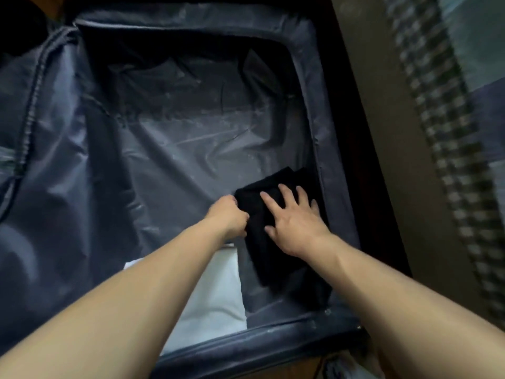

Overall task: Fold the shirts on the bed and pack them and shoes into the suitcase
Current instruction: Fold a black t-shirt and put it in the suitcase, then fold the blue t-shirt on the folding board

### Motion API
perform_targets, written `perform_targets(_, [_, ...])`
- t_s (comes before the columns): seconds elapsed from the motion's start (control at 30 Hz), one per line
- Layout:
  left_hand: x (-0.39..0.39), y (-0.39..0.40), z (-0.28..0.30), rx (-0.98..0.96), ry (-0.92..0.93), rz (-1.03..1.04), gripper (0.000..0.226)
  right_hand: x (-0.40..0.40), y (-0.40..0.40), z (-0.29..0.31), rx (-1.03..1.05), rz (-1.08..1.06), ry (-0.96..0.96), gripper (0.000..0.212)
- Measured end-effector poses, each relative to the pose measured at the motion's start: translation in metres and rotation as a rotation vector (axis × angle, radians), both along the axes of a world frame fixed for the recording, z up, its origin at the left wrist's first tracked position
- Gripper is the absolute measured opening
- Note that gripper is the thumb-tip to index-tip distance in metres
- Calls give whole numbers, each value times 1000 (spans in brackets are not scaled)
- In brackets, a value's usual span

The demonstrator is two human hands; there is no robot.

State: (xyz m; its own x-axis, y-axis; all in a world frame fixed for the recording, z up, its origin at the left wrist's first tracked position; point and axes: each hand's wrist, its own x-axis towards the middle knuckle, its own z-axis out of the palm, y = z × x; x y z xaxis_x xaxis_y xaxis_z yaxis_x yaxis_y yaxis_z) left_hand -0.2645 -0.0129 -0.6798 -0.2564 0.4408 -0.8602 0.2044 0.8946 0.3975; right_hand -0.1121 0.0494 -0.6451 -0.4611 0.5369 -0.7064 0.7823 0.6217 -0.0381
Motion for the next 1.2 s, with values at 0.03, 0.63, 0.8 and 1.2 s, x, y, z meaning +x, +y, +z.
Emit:
perform_targets(0.03, [9,-7,5,-26,27,-159,17,11,-11,5,-3,6,-21,83])
perform_targets(0.63, [51,-64,97,203,578,-662,55,51,-87,80,-207,-99,109,74])
perform_targets(0.8, [59,-84,242,243,336,-442,46,56,-107,238,-111,-368,372,56])
perform_targets(1.2, [123,-11,645,362,-57,-157,20,221,-94,594,162,-1056,464,32])
